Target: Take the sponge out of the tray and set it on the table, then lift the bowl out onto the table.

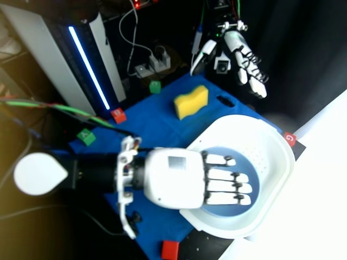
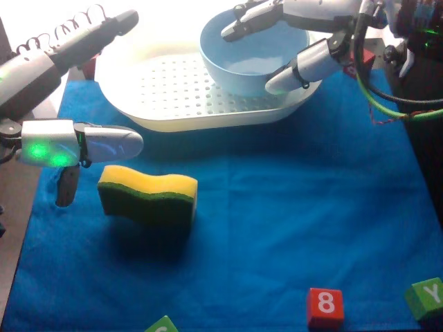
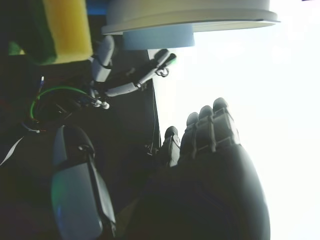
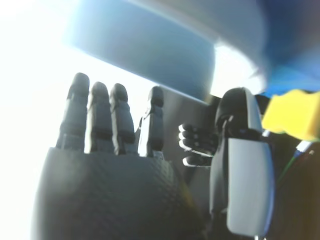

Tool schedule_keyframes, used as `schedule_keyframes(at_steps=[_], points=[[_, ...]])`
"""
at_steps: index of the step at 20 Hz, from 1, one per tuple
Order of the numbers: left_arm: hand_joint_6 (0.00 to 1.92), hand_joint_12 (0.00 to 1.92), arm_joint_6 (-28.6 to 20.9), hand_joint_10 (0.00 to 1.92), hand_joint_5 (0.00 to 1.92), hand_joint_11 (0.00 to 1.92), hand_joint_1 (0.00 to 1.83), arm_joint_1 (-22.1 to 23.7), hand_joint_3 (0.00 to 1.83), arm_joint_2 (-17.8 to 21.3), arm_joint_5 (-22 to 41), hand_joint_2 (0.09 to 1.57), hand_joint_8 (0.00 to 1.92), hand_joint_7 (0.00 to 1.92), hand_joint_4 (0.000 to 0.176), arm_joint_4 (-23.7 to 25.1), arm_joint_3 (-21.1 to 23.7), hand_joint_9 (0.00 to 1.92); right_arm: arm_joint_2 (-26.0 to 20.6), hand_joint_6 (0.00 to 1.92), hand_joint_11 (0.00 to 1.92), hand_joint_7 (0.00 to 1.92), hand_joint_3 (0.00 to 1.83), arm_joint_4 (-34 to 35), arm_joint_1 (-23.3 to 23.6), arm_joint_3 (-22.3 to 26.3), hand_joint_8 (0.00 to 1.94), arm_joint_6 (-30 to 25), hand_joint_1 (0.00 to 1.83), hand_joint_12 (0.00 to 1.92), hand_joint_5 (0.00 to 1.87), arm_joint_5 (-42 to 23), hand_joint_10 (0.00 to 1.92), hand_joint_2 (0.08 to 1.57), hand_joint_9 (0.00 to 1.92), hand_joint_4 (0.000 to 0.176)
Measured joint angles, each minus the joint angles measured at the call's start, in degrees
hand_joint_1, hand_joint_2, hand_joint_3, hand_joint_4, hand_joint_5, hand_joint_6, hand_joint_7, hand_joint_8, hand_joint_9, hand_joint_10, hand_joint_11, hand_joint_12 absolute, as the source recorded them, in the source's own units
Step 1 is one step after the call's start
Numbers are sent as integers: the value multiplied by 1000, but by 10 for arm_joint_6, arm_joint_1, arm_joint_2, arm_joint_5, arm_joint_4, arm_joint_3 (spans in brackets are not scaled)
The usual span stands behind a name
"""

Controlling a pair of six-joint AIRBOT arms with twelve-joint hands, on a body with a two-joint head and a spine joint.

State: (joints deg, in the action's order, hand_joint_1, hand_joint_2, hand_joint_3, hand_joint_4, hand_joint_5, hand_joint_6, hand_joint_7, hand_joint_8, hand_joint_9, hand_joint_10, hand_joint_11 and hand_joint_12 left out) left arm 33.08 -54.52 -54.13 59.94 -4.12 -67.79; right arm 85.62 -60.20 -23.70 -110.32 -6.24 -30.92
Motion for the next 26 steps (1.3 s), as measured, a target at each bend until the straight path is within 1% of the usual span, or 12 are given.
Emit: schedule_keyframes(at_steps=[5,8,11,12,14,16,17,18,21,23,25,26], points=[[0,0,-6,0,0,0,582,0,9,-2,-1,927,0,0,176,0,0,0,10,0,0,204,0,-15,5,-11,0,-1,728,603,384,19,2,1049,161,176],[0,6,-12,0,0,13,566,0,11,-8,-1,936,0,0,176,3,0,0,19,0,0,160,2,-33,8,-12,0,-1,733,432,336,35,0,1055,111,176],[4,17,-14,0,12,37,563,0,4,-7,2,926,0,0,176,3,-1,0,26,2,0,165,0,-61,8,-10,2,-2,761,454,329,42,4,1050,125,176],[3,21,-14,0,13,45,548,0,8,-7,3,939,0,0,176,2,-1,0,27,0,12,202,1,-68,8,-7,0,-3,847,627,349,43,0,1019,183,153],[2,24,-14,0,11,47,556,-1,11,-7,3,954,0,0,176,1,-1,0,29,0,34,201,0,-84,8,-4,0,-4,878,728,355,44,1,1008,202,132],[3,26,-16,0,17,49,573,-1,11,-7,4,961,0,0,175,1,-1,0,32,0,79,254,1,-91,8,-2,0,-4,986,901,390,49,3,936,264,89],[5,28,-18,0,22,51,582,-1,10,-8,4,961,0,0,173,1,-1,0,33,0,57,256,0,-91,8,-2,1,-4,997,949,383,49,1,936,263,82],[7,37,-18,5,29,71,584,-1,7,-8,4,959,4,11,169,1,-1,14,33,0,51,241,1,-90,8,-1,1,-4,1002,907,351,50,0,958,240,84],[5,39,-21,2,32,69,594,-2,7,-8,4,965,3,13,166,0,-1,12,35,1,102,220,1,-91,8,-2,0,-4,1168,830,373,57,1,1016,246,60],[7,36,-22,0,41,58,609,-6,9,-9,7,974,4,19,161,0,-1,8,38,0,295,256,0,-96,6,-4,0,-4,1357,733,434,64,9,1002,408,40],[8,34,-23,3,49,49,621,-7,7,-11,5,976,6,26,166,1,-2,9,42,0,412,283,2,-101,5,-4,1,-5,1394,726,450,71,19,1029,544,36],[7,33,-23,2,50,46,617,-7,6,-12,6,976,5,27,167,1,-3,7,44,1,472,349,1,-101,5,-4,3,-5,1373,685,497,72,14,1057,618,0]])
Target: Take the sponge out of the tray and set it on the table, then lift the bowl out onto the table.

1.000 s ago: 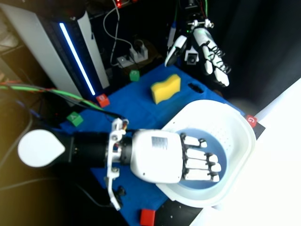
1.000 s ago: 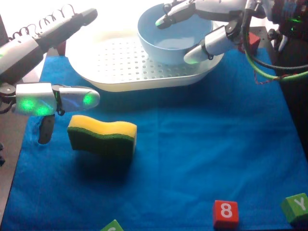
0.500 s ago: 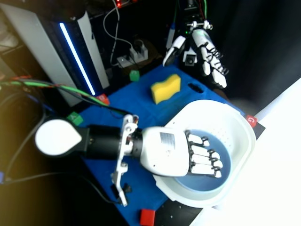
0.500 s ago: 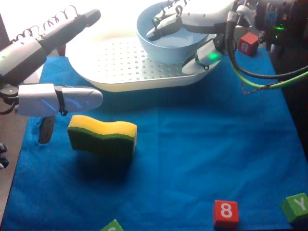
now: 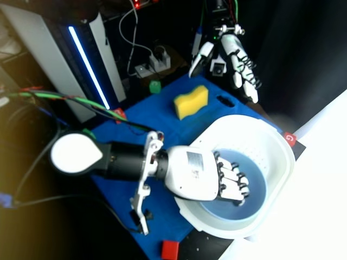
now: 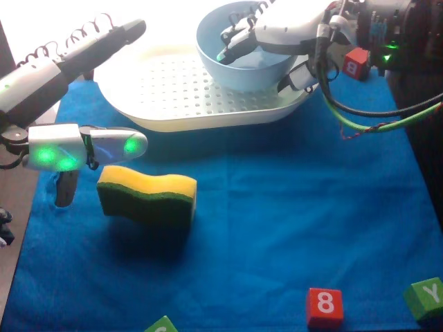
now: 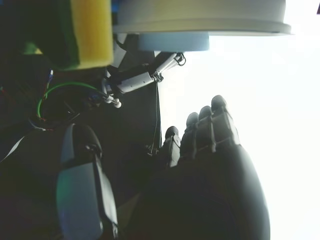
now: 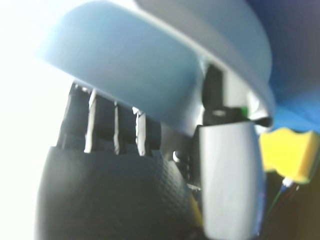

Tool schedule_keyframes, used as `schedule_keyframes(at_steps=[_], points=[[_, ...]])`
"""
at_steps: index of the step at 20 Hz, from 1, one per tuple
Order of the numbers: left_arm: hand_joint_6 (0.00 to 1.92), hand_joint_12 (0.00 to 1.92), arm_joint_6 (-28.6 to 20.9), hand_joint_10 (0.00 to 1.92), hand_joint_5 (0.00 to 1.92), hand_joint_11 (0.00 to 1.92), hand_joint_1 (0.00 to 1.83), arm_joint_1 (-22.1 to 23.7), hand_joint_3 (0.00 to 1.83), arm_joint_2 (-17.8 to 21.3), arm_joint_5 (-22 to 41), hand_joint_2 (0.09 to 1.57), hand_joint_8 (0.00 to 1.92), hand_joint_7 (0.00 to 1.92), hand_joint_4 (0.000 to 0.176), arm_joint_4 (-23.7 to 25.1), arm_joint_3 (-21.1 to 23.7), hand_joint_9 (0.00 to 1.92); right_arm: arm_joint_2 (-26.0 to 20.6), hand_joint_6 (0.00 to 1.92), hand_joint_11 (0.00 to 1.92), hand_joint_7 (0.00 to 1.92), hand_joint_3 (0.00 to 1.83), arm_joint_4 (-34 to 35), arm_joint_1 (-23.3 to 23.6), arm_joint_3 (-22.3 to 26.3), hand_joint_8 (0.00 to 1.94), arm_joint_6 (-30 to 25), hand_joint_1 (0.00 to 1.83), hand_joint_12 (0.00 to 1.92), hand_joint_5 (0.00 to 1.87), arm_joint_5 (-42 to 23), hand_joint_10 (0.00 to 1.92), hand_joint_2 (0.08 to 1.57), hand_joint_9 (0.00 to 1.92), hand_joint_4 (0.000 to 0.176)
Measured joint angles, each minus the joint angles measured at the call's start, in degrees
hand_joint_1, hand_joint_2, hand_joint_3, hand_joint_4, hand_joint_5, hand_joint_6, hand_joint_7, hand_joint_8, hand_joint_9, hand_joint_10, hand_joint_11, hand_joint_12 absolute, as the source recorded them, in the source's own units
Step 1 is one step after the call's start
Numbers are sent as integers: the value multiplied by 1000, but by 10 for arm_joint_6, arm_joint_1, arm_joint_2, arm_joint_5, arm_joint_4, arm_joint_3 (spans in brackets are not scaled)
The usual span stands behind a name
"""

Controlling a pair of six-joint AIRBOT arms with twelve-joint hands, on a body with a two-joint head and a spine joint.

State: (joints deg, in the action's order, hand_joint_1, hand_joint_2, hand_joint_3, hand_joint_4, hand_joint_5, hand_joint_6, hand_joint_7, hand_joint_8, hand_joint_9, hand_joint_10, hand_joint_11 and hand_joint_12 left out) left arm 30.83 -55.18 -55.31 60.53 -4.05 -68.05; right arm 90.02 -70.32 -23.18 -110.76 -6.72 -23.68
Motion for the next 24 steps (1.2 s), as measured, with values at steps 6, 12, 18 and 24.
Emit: schedule_keyframes(at_steps=[6,12,18,24], points=[[9,40,-4,2,70,49,634,0,2,-2,1,974,6,44,167,-1,0,13,5,691,959,1056,0,0,0,-3,743,-2,1422,813,869,3,882,1058,1208,0],[4,53,-8,4,76,57,640,-7,0,-2,3,973,3,50,146,-3,0,25,5,744,1434,1121,0,5,0,-3,1697,-2,1191,1895,1106,4,1842,1057,1406,0],[2,58,-11,4,77,51,627,-9,2,-3,4,980,5,63,162,-5,0,33,5,687,1445,1256,20,5,1,-3,1693,-7,822,1921,898,-2,1799,1327,1422,0],[5,72,-14,4,94,51,650,-15,0,-7,8,975,4,77,160,-9,0,44,-3,1855,1610,1428,0,-2,-2,4,1941,-8,1022,1921,884,-9,1921,1380,1580,0]])
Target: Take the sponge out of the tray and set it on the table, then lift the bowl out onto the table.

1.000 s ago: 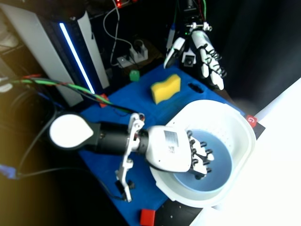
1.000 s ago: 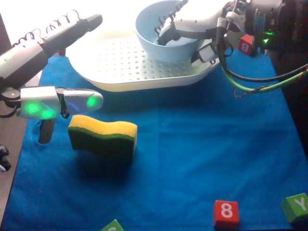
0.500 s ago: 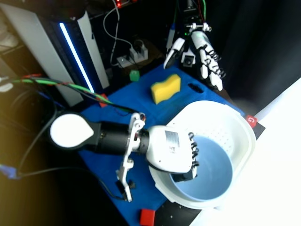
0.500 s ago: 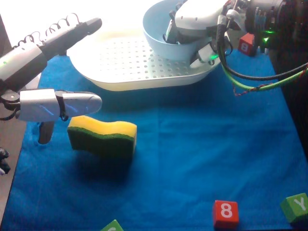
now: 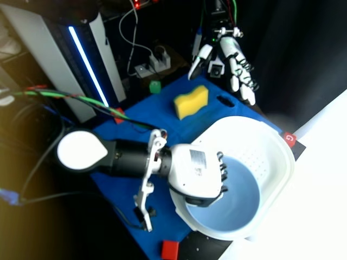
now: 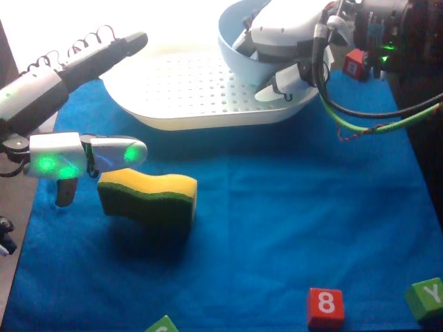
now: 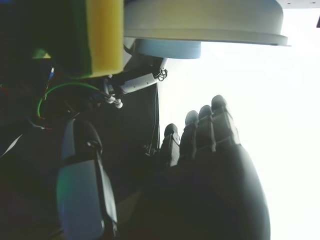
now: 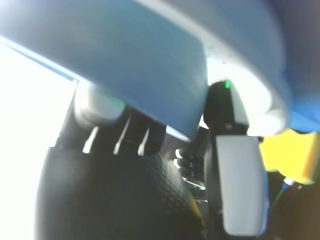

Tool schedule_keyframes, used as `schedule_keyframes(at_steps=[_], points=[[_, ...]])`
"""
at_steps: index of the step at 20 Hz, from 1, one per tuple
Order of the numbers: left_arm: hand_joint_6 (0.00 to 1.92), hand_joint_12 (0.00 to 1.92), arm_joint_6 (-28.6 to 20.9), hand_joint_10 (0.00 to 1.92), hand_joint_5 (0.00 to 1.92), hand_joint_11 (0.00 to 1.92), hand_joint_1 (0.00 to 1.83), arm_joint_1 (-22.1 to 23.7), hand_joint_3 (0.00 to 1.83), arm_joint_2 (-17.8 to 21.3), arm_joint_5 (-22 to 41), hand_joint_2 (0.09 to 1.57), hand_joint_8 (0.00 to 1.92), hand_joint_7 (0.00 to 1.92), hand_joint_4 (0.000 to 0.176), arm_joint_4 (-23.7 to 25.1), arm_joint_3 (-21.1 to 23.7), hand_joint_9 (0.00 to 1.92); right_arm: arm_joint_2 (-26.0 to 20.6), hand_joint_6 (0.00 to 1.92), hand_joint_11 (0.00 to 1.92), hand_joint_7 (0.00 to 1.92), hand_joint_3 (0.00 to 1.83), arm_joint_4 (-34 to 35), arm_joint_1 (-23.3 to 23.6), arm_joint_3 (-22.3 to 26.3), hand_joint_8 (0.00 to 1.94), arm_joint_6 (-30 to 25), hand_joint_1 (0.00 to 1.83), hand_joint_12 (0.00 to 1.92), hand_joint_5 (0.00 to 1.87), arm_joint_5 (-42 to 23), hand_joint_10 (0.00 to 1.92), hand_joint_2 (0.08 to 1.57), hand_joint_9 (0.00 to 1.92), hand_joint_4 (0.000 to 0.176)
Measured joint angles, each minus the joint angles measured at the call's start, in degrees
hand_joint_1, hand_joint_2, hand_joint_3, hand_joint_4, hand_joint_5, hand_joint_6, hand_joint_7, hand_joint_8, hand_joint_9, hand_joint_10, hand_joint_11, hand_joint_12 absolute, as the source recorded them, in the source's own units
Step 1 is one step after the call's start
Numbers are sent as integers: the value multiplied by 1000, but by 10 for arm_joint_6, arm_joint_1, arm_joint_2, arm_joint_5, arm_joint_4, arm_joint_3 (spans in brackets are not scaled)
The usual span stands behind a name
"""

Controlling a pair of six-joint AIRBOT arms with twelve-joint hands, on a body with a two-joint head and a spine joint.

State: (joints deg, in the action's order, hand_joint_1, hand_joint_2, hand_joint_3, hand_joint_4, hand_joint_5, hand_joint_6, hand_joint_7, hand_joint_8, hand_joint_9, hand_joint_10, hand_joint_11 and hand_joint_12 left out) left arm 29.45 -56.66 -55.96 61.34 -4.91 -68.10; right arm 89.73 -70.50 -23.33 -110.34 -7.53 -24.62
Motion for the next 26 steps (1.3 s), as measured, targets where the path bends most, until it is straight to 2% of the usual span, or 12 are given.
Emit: schedule_keyframes(at_steps=[1,2,3,5,6,8,9,17,18,20,23,26], points=[[5,74,-1,4,97,51,652,0,0,0,2,976,5,79,154,-1,0,46,-3,1820,1617,1427,0,0,0,3,1941,0,1102,1921,808,-3,1921,1366,1585,0],[6,75,-1,3,100,49,647,0,2,0,3,982,7,87,153,-3,0,46,-9,1573,1598,1396,0,0,0,5,1941,0,1066,1921,706,-9,1921,1321,1565,0],[6,79,-1,5,102,52,650,0,1,0,3,980,8,91,155,-2,0,51,-14,1489,1577,1377,0,4,0,8,1941,0,1075,1921,715,-13,1921,1294,1541,0],[4,88,-1,5,103,60,644,-1,1,0,3,982,6,93,156,-3,0,56,-26,1833,1573,1389,0,4,2,19,1941,0,1289,1921,982,-20,1921,1221,1524,0],[3,87,-1,3,101,54,647,-1,1,0,4,982,4,91,156,-3,0,52,-31,1393,1547,1365,0,4,3,22,1941,-1,1166,1921,869,-24,1921,1205,1506,0],[2,95,-1,3,101,57,652,-1,0,0,5,981,3,92,149,-3,0,51,-38,1863,1585,1387,0,3,3,32,1941,0,1415,1921,1029,-33,1921,1168,1523,0],[0,97,-1,2,97,55,651,-1,2,0,5,984,2,91,144,-3,0,49,-40,1909,1606,1381,0,3,3,33,1941,-1,1467,1921,1074,-39,1921,1149,1526,0],[1,127,-3,6,96,59,639,-2,4,-3,8,998,2,91,140,-7,0,58,-95,1921,1648,1422,7,6,46,90,1941,-1,1348,1921,1117,-80,1921,1217,1566,0],[1,130,-3,8,95,62,641,-3,4,-3,10,998,2,91,129,-9,0,62,-107,1921,1642,1433,7,4,46,105,1941,-1,1356,1921,1083,-89,1921,1217,1574,0],[4,135,-3,4,92,51,658,-8,4,-3,14,1004,3,83,131,-10,0,57,-123,1921,1651,1468,46,5,46,123,1941,-1,1219,1921,1098,-113,1921,1299,1602,0],[0,349,-3,2,96,0,654,-21,0,-3,24,1006,1,99,122,-19,4,80,-165,1921,1617,1455,76,20,46,176,1941,1,956,1921,1083,-164,1921,1380,1572,0],[2,367,-4,2,95,0,651,-30,0,1,31,1001,2,105,132,-32,12,86,-213,1921,1643,1438,17,17,38,240,1941,3,1174,1921,1031,-218,1921,1276,1601,0]])
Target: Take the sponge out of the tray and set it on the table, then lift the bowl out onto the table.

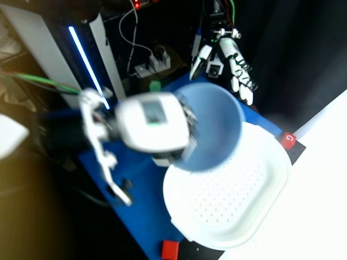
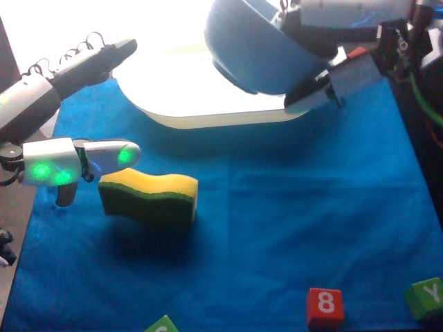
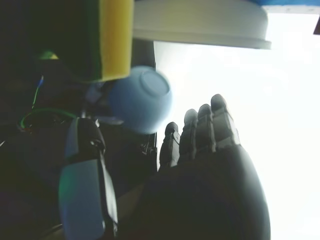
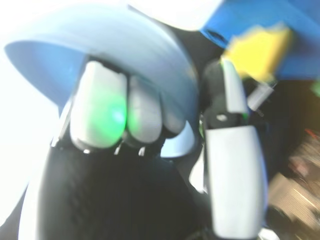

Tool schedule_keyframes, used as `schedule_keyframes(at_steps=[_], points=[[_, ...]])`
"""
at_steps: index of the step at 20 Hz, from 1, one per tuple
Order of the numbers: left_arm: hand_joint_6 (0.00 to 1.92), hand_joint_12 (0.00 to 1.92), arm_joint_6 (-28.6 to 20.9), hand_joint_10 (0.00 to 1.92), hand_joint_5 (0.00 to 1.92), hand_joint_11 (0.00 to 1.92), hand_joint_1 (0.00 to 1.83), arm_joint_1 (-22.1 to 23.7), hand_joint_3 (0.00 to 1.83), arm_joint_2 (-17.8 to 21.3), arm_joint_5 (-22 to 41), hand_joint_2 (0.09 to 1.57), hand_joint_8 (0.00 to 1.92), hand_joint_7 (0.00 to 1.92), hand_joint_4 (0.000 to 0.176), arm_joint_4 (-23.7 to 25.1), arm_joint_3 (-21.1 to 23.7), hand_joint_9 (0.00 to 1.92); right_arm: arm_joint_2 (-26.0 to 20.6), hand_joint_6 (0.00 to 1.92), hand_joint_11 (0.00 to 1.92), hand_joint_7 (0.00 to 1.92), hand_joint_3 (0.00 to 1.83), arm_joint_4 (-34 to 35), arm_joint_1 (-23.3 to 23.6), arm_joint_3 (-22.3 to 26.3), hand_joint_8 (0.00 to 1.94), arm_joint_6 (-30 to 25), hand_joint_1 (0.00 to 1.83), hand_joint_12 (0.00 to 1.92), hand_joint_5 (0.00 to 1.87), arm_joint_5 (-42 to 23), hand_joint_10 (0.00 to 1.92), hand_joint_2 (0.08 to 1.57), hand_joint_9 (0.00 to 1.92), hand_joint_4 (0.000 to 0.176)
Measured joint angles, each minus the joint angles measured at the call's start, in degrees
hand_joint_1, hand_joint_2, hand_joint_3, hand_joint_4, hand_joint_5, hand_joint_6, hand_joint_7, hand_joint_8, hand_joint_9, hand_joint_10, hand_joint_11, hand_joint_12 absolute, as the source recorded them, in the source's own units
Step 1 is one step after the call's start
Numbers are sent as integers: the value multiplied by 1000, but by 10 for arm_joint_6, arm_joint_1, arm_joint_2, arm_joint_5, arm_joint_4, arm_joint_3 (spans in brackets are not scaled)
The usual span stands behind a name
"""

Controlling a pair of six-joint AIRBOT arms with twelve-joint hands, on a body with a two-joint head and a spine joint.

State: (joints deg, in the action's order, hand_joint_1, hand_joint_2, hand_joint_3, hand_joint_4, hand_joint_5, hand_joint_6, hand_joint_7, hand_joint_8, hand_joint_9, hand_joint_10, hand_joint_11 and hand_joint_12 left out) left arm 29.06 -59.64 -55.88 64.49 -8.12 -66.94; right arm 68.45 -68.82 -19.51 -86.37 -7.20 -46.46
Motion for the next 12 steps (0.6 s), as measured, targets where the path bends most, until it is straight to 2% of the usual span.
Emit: schedule_keyframes(at_steps=[2,3,4,5,6,7,8,9,11,12], points=[[1,352,0,1,98,0,657,-11,2,5,16,1012,1,104,126,-2,3,87,-13,1921,1661,1424,7,3,-25,22,1941,4,1238,1921,948,-19,1921,1263,1600,0],[1,387,0,2,110,0,658,-13,0,7,16,1013,1,115,120,-5,3,99,-17,1921,1638,1390,12,-7,-37,27,1941,3,1194,1921,911,-26,1921,1279,1572,0],[4,409,0,0,126,0,659,-13,0,10,15,995,1,118,124,-7,3,98,-19,1572,1605,1355,19,-10,-52,32,1941,4,1081,1921,755,-32,1921,1262,1541,0],[0,438,0,0,131,0,659,-12,2,13,21,1005,0,113,121,-12,3,90,-24,1368,1599,1341,7,-7,-78,44,1941,3,1101,1921,789,-42,1921,1221,1526,0],[0,438,0,0,131,0,659,-12,2,13,21,1005,0,113,121,-13,3,90,-24,1368,1599,1341,7,-5,-82,44,1941,2,1101,1921,789,-43,1921,1221,1526,0],[1,454,0,1,131,0,645,-12,0,14,23,1000,0,111,130,-12,3,80,-24,1046,1585,1330,0,-5,-96,44,1941,-1,1160,1921,978,-46,1921,1130,1507,0],[1,454,0,2,131,0,640,-12,0,14,23,993,2,114,135,-9,3,82,-24,959,1593,1326,0,-7,-109,43,1941,-3,1173,1921,1028,-46,1921,1105,1511,0],[1,470,0,5,132,0,655,-12,0,14,22,990,3,124,130,-8,3,97,-22,939,1626,1331,0,-11,-120,39,1941,-14,1174,1921,1037,-46,1921,1098,1541,0],[0,471,0,3,129,0,659,-12,0,14,23,990,0,119,132,-9,3,95,-14,975,1639,1341,0,-17,-132,26,1941,-40,1172,1921,1021,-45,1921,1102,1552,0],[0,451,0,2,131,0,666,-12,0,14,23,987,0,119,135,-9,3,96,-10,1113,1635,1337,3,-20,-133,19,1941,-52,1155,1921,937,-46,1921,1137,1546,0]])
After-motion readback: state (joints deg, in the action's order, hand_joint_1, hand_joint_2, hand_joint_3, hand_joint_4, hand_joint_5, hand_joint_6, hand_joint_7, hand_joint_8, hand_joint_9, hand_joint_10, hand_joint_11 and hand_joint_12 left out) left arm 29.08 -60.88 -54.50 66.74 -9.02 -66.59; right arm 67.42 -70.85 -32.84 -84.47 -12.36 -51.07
